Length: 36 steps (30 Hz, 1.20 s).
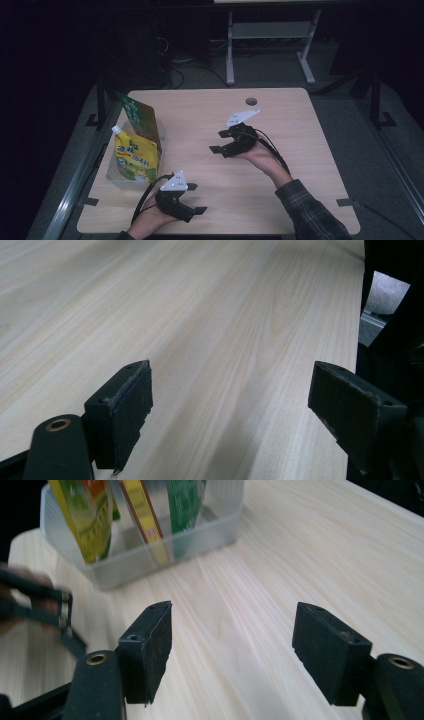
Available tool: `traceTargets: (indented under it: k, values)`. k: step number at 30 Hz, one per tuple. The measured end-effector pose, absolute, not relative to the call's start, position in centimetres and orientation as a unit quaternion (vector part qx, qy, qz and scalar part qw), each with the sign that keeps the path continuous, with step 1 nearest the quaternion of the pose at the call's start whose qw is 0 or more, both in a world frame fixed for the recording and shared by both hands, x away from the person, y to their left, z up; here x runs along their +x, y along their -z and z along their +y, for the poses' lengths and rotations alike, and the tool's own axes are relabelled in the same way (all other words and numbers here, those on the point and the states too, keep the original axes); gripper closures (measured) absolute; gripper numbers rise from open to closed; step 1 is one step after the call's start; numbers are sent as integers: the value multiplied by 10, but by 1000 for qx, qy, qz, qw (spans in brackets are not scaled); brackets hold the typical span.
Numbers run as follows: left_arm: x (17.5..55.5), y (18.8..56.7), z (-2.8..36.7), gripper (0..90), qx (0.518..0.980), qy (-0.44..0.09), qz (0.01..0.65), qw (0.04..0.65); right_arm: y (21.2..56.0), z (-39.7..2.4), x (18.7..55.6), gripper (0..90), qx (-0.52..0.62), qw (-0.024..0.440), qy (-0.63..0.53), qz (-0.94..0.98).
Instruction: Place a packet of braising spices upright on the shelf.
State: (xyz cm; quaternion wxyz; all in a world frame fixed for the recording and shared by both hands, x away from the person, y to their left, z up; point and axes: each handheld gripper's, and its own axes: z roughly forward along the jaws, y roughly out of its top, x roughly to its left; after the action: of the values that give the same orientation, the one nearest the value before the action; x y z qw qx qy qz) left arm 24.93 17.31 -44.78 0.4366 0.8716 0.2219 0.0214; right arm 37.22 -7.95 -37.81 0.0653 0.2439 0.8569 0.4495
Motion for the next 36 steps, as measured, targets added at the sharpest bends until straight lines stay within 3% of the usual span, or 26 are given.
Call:
traceTargets:
  k: [5,17,36]
  values:
    - [250,448,175,174,869,-24,231,438,386,-103,356,308,253,83,-441,857]
    - [250,447,176,175,870,-25,229,435,411,-146,326,307,284,72,-437,850]
    - [252,449,175,177,877,-26,229,420,440,-202,273,289,325,90,-405,850]
